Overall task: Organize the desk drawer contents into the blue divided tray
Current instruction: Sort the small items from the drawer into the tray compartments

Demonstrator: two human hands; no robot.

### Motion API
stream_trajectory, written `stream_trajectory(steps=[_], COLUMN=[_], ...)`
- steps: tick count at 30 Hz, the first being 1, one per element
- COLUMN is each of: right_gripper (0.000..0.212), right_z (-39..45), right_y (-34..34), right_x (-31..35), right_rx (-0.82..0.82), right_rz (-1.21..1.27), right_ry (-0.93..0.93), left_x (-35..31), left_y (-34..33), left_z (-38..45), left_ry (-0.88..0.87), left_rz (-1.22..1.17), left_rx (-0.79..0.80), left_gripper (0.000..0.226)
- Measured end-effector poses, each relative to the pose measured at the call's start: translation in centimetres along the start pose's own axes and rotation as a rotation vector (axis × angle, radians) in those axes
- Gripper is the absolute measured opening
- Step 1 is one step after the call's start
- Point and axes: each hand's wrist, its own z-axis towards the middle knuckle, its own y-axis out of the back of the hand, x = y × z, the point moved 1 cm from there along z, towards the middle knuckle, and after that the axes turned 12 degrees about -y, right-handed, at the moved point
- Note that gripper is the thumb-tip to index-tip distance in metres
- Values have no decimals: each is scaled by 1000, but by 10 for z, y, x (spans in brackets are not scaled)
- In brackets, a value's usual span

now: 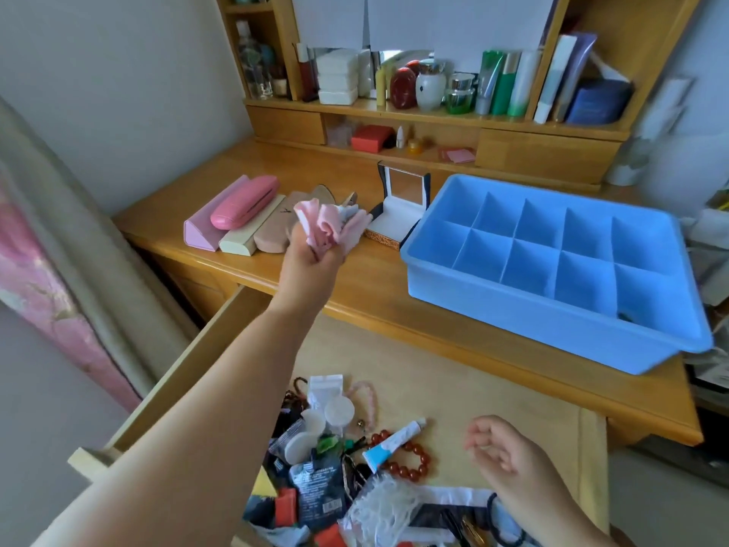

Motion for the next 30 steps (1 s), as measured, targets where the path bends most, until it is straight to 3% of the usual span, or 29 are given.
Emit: stream_trajectory(steps=[3,5,9,11,17,19,21,24,27,30], right_gripper=[18,18,24,23,19,15,10,12,11,10], right_z=[5,9,13,13,10,8,8,10,10,10], right_y=[7,14,26,27,11,8,9,21,34,38], right_x=[-15,-22,-33,-36,-46,-44,-40,-28,-20,-19], right_rx=[19,20,-25,-37,21,24,-52,-194,-153,-221], right_rz=[-73,-121,-239,-337,-973,-1036,-895,-371,41,51], right_ry=[-42,-48,-59,-44,-12,-14,-35,-130,-215,-215], left_x=[34,43,38,41,63,63,62,60,62,65], left_y=[-19,-19,-16,-20,-28,-27,-25,-21,-18,-17], left_z=[13,6,-44,-85,-195,-208,-215,-221,-225,-228], left_ry=[73,105,-139,-186,72,105,135,180,208,242], left_rz=[466,695,551,500,467,433,410,400,375,362], left_rx=[402,370,5,11,188,215,249,278,294,302], left_gripper=[42,59,47,38,24,22,24,26,25,26])
